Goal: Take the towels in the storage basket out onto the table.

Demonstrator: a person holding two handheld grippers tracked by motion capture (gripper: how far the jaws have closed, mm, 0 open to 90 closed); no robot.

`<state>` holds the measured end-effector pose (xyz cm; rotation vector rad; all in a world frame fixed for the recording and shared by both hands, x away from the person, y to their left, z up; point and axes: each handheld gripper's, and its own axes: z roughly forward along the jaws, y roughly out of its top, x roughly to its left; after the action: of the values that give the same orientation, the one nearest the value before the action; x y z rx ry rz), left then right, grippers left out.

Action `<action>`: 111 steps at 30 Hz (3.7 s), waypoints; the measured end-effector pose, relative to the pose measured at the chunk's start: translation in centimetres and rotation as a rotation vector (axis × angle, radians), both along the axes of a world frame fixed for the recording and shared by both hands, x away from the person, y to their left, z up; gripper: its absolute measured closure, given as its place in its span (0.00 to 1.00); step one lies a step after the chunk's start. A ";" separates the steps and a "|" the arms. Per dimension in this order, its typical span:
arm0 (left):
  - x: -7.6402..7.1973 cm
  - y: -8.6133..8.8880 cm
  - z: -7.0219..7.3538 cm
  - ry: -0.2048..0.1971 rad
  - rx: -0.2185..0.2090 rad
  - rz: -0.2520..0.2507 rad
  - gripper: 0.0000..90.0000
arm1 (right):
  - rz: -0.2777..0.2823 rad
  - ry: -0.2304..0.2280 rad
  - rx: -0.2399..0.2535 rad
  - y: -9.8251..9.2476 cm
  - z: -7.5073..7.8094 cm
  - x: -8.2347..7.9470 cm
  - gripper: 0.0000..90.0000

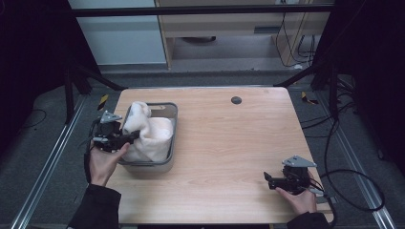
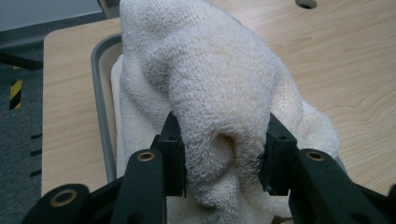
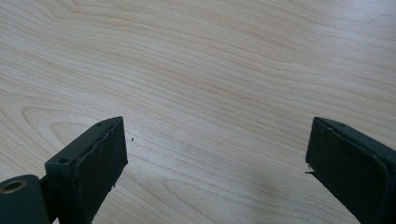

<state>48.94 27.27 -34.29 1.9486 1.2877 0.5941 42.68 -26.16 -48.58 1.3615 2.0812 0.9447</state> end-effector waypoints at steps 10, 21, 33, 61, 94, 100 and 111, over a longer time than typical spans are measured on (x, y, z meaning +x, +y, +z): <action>-0.6 0.1 2.4 -0.036 -0.007 -0.012 0.67 | 0.001 -0.001 0.000 0.0 0.0 0.0 0.06; -1.2 0.7 5.0 -0.082 -0.033 -0.008 0.67 | 0.000 0.000 -0.003 0.0 0.0 0.0 0.06; -1.3 1.0 7.1 -0.110 -0.051 -0.007 0.68 | -0.001 0.002 -0.002 0.0 0.0 0.0 0.06; -2.8 0.8 10.9 -0.163 -0.079 -0.054 0.68 | -0.001 -0.002 0.001 -0.1 0.0 0.0 0.06; -2.9 -6.6 11.7 -0.177 -0.062 -0.238 0.67 | -0.044 -0.033 -0.021 -1.2 0.3 -0.4 0.05; -2.6 -9.0 11.2 -0.179 -0.062 -0.282 0.67 | -0.050 -0.031 -0.029 -1.3 0.4 -0.4 0.05; -2.0 -12.2 10.0 -0.178 -0.074 -0.330 0.67 | -0.056 -0.030 -0.044 -1.6 0.4 -0.5 0.05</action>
<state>46.95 15.07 -24.26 1.9422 0.8441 0.5310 42.20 -27.75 -48.19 1.3682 2.0192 0.8850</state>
